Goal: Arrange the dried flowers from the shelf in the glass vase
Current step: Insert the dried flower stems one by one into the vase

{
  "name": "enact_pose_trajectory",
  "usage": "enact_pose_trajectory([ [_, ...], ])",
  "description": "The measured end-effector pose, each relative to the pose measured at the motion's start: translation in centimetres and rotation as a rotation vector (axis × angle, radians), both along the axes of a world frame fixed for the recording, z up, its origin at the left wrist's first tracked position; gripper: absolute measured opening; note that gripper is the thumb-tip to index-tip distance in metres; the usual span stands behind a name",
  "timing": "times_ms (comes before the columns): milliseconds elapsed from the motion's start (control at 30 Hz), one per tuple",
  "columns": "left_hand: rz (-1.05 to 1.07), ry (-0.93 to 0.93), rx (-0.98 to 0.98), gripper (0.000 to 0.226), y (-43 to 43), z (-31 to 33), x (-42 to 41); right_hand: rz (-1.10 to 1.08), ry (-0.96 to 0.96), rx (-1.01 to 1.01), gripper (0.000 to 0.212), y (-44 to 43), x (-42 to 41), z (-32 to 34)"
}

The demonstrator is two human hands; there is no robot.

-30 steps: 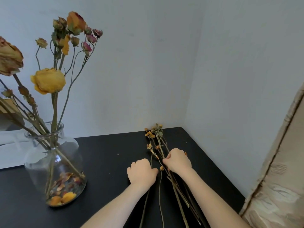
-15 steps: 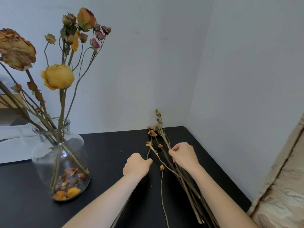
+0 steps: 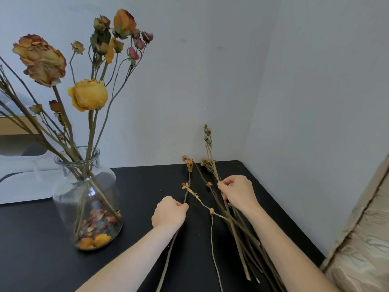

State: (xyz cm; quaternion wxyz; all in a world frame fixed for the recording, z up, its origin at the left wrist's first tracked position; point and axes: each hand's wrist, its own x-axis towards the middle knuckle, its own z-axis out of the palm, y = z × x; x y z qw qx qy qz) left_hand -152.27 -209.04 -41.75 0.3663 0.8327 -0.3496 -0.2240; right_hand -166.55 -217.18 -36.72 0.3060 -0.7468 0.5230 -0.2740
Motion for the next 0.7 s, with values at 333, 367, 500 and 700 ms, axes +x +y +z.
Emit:
enact_pose_trajectory([
  [333, -0.086, -0.411, 0.048, 0.022, 0.0, -0.2, -0.6, -0.003, -0.128, 0.000, 0.008, -0.4, -1.0, 0.6],
  [367, -0.100, -0.457, 0.016, 0.022, -0.1, -0.1, -0.9, -0.004, -0.142, 0.000, 0.008, -0.5, -1.1, 0.6],
  [500, -0.180, -0.555, 0.029, 0.027, -0.7, -0.1, -2.1, -0.008, -0.189, -0.013, 0.008, -0.8, -1.5, 0.6],
  [700, -0.223, -0.578, 0.144, 0.041, -1.1, -0.3, -2.9, -0.013, -0.213, -0.008, 0.012, -1.0, -1.7, 0.4],
])
